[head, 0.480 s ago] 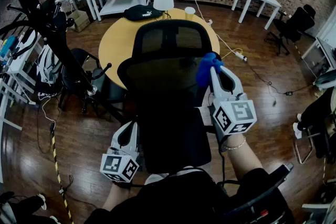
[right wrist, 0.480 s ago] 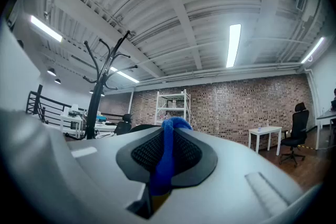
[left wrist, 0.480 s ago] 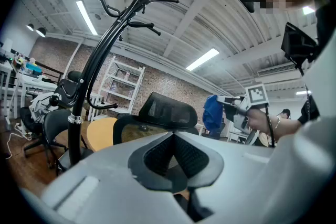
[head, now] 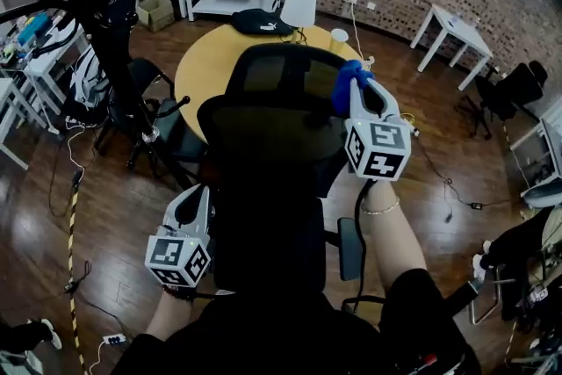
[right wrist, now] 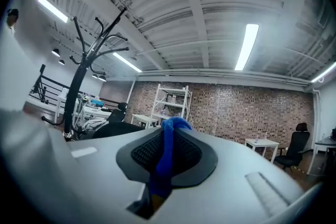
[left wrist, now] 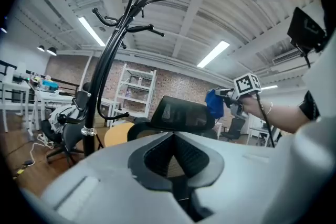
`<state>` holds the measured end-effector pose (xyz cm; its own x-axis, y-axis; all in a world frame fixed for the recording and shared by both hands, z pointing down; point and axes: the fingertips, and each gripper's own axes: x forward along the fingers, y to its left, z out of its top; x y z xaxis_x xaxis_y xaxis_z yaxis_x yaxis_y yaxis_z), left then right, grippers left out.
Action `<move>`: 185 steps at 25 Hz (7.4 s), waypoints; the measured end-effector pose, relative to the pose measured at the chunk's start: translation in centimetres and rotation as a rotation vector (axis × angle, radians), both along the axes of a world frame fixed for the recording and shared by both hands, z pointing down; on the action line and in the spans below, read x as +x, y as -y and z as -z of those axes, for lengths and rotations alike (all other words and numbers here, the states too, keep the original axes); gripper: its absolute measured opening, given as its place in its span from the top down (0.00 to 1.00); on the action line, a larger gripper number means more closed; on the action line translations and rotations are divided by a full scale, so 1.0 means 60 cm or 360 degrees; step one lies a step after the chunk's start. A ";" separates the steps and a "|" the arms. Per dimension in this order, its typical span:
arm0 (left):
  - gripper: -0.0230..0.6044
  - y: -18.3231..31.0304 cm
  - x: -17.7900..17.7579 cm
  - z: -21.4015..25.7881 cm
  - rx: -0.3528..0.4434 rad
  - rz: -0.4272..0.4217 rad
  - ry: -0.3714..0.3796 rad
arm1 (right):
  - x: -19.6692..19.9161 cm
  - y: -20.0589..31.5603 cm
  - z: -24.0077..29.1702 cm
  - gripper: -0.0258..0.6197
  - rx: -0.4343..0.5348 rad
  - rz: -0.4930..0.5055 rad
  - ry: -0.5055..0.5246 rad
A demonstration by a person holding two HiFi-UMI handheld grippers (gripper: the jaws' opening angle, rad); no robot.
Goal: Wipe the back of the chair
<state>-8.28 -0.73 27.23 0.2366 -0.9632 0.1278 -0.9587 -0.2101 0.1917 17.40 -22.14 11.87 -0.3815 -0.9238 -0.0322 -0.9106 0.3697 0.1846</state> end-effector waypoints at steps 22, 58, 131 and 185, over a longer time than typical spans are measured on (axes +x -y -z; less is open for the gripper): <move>0.95 0.270 0.157 0.063 0.0217 -0.0421 0.0200 | -0.009 0.124 -0.045 0.91 -0.0160 -0.0291 -0.0119; 0.95 0.216 0.019 -0.017 0.0176 -0.0535 0.0148 | -0.315 0.161 -0.081 0.91 -0.0362 -0.0016 -0.0455; 0.95 0.089 -0.087 -0.036 0.0054 -0.0175 -0.0002 | -0.342 -0.092 -0.021 0.91 0.0124 0.0690 0.0011; 0.95 0.083 0.004 -0.030 0.0061 -0.0315 0.0009 | -0.308 -0.105 -0.089 0.91 -0.0037 0.0817 0.0159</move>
